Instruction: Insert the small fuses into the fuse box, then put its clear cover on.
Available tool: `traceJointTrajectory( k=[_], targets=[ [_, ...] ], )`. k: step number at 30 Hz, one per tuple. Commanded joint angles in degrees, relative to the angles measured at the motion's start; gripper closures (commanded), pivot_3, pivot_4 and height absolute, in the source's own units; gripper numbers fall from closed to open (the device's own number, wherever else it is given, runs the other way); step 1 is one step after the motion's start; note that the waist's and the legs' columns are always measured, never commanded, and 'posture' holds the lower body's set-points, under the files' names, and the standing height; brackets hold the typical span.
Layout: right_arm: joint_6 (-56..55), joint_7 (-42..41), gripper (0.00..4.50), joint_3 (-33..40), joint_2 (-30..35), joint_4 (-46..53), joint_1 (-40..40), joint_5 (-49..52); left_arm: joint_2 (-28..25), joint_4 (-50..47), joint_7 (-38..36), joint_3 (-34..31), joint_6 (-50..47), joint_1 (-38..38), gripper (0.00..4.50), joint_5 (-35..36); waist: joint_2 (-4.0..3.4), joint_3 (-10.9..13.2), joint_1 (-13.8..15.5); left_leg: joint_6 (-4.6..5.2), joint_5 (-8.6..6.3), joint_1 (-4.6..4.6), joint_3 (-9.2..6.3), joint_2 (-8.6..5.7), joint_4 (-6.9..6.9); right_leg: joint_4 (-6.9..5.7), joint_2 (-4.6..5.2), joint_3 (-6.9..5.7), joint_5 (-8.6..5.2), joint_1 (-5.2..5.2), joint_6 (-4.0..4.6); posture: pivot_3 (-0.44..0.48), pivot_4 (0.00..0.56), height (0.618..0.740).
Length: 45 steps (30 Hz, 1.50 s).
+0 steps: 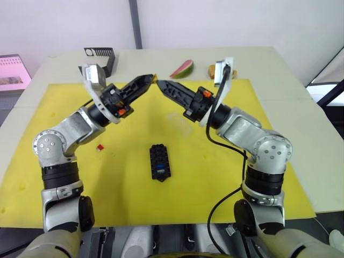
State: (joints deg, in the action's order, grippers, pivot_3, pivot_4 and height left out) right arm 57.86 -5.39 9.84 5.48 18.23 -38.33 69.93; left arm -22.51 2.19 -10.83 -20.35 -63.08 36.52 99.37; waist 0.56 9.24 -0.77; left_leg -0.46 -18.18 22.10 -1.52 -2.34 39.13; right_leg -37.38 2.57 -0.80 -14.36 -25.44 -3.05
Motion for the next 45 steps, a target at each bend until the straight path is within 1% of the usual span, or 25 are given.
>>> traceJointTrajectory(
  k=[1, 8, 11, 42, 45],
  targets=[
    [-1.4, 0.2, 1.75, 0.0, 0.2, 1.1, -0.8, 1.8, -0.8, -0.7, -1.5, 0.4, 0.6, 0.5, 4.50, 0.6, 0.00, 0.0, 0.0, 0.00, 0.00, 0.00, 0.00, 0.00, 0.00, 0.00, 0.00, 0.00, 0.00, 0.00, 0.00, 0.000, 0.150, 0.740],
    [-2.1, 0.8, 1.75, -0.7, 0.5, 1.4, -0.4, 2.6, -0.5, 0.1, -2.3, 1.1, 1.2, 0.3, 4.50, -0.2, 0.00, 0.0, 0.0, 0.00, 0.00, 0.00, 0.00, 0.00, 0.00, 0.00, 0.00, 0.00, 0.00, 0.00, 0.00, 0.000, 0.150, 0.740],
    [-2.1, 1.0, 2.51, -0.8, 0.7, 1.6, -0.2, 3.0, -0.8, 0.4, -2.6, 1.2, 1.2, 0.3, 4.50, -0.2, 0.00, 0.0, 0.0, 0.01, 0.00, 0.00, 0.00, 0.00, 0.00, 0.00, 0.00, 0.00, 0.00, 0.00, 0.00, 0.000, 0.150, 0.740],
    [-4.1, 1.6, 2.51, -2.7, 2.2, 1.2, 0.3, 3.9, -0.6, -0.7, -3.1, 2.9, 1.5, 1.2, 4.50, 0.0, 0.00, 0.0, 0.0, 0.06, -0.03, 0.01, 0.00, 0.00, 0.00, 0.02, 0.00, 0.00, 0.00, 0.00, 0.00, 0.000, 0.150, 0.740],
    [-4.2, 1.8, 3.27, -2.5, 2.3, 1.3, 0.4, 4.4, -0.6, -0.5, -3.2, 3.0, 1.7, 1.3, 4.50, -0.2, 0.00, 0.0, 0.0, 0.06, -0.03, 0.02, 0.00, 0.00, 0.00, 0.02, 0.00, 0.00, 0.00, 0.00, 0.00, 0.000, 0.150, 0.740]
  ],
)
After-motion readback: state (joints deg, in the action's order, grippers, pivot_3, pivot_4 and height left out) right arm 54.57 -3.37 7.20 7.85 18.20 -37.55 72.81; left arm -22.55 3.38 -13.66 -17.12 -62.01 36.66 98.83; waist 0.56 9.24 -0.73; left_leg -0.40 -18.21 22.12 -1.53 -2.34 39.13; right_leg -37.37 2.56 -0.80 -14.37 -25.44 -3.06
